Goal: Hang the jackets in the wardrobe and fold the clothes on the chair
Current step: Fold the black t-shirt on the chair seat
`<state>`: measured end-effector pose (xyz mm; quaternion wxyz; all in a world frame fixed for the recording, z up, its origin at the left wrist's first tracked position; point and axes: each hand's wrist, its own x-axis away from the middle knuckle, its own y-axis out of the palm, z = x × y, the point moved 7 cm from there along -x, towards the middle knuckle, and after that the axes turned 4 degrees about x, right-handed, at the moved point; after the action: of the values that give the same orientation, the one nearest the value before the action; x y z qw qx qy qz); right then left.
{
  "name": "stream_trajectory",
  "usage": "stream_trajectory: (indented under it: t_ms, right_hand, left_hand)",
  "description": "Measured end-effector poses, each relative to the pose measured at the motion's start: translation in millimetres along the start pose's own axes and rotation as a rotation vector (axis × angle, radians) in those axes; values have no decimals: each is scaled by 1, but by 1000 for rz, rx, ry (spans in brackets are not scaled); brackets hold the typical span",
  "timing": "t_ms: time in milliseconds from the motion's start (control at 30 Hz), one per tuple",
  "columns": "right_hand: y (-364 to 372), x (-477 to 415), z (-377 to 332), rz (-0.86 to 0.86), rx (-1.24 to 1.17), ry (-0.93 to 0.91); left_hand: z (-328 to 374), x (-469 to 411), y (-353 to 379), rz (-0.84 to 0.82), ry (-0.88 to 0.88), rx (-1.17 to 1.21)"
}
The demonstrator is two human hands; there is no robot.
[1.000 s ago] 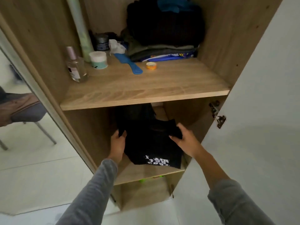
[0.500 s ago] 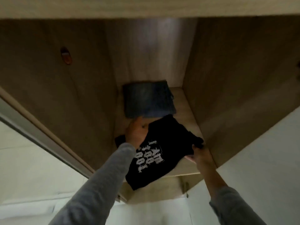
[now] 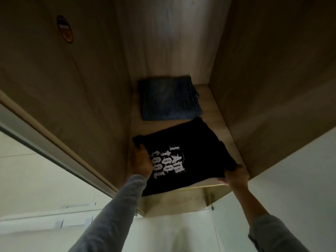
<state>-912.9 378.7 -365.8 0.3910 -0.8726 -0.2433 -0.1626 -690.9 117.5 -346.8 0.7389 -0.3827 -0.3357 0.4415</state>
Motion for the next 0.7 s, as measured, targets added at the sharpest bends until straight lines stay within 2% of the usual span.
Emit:
stream_trajectory:
  t_ms: [67,200,300,333,400,533,700]
  right_hand:
    - [6,7,3,29,155,-88]
    - [5,23,-5,193,227,-235]
    - [10,37,-39,389,377,-498]
    - [20,38,-48,403,394,-581]
    - [44,36,-66,349,473,-703]
    - [85,12,-65,179,660,-703]
    - [99,8,-52,193,779,-712]
  left_hand:
    - [1,-13,-9,77,57,-5]
    - [1,-19,-20,226,72,-130]
    - [9,0,4,166,309,-86]
    - [8,8,19,111,372,-85]
    - [-2,19,42,58,412,-133]
    - [-18,23,49,72,364,-159]
    - [-24,31,43,120,344,-165]
